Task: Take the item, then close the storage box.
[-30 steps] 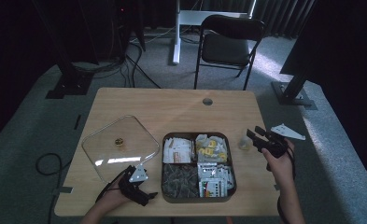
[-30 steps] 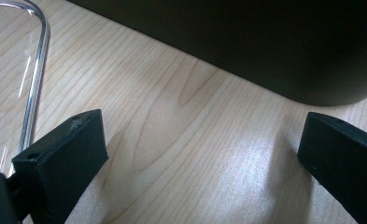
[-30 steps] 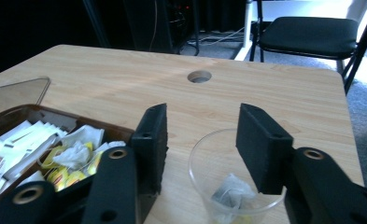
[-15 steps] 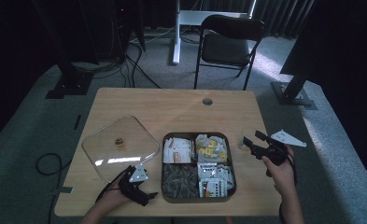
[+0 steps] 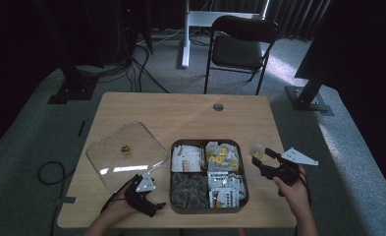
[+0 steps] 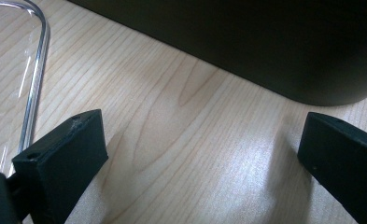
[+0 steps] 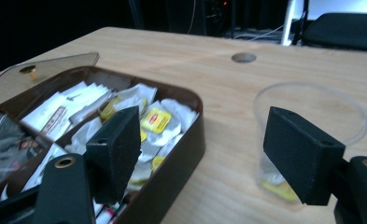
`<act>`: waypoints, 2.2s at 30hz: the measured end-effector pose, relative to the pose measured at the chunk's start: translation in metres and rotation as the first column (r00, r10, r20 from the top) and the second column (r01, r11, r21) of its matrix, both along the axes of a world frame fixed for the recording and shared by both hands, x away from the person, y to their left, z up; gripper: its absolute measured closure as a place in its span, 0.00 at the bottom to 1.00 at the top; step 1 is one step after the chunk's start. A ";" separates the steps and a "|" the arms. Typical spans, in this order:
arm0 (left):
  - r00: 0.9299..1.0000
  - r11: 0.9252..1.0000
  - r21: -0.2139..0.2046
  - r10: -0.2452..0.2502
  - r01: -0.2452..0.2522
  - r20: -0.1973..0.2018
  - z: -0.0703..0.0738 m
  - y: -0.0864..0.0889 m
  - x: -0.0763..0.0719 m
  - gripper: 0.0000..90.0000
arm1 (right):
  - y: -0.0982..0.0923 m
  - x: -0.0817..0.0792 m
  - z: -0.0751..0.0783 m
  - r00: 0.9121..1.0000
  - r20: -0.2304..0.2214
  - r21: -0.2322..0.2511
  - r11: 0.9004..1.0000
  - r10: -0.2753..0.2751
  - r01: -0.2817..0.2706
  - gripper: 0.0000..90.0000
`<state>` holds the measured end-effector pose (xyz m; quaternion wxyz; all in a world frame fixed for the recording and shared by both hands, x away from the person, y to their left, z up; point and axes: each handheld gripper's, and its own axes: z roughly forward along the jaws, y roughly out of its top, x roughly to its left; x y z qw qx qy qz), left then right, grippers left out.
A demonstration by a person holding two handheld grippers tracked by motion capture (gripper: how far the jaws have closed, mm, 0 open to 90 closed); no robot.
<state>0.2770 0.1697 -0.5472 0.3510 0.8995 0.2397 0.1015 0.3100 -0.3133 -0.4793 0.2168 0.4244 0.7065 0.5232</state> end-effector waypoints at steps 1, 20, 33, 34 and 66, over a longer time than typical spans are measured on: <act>1.000 1.000 0.000 0.000 0.000 0.000 0.000 0.000 0.000 0.01 | 0.000 -0.001 -0.002 1.000 -0.005 -0.003 1.000 0.004 -0.004 0.30; 1.000 1.000 0.001 -0.001 0.001 0.000 0.000 0.000 0.000 0.01 | 0.003 -0.011 -0.044 0.994 -0.104 -0.068 0.997 0.035 -0.042 0.27; 1.000 1.000 0.003 -0.001 0.001 0.001 0.000 0.000 0.000 0.01 | 0.007 -0.011 -0.065 0.982 -0.181 -0.122 0.990 0.048 -0.071 0.24; 1.000 1.000 0.003 -0.001 0.001 0.001 0.000 0.000 0.000 0.01 | 0.007 -0.011 -0.066 0.981 -0.187 -0.134 0.988 0.052 -0.078 0.23; 1.000 1.000 0.000 -0.016 0.016 0.004 0.000 0.000 -0.005 0.02 | 0.019 -0.011 -0.071 0.969 -0.239 -0.298 0.946 0.057 -0.129 0.23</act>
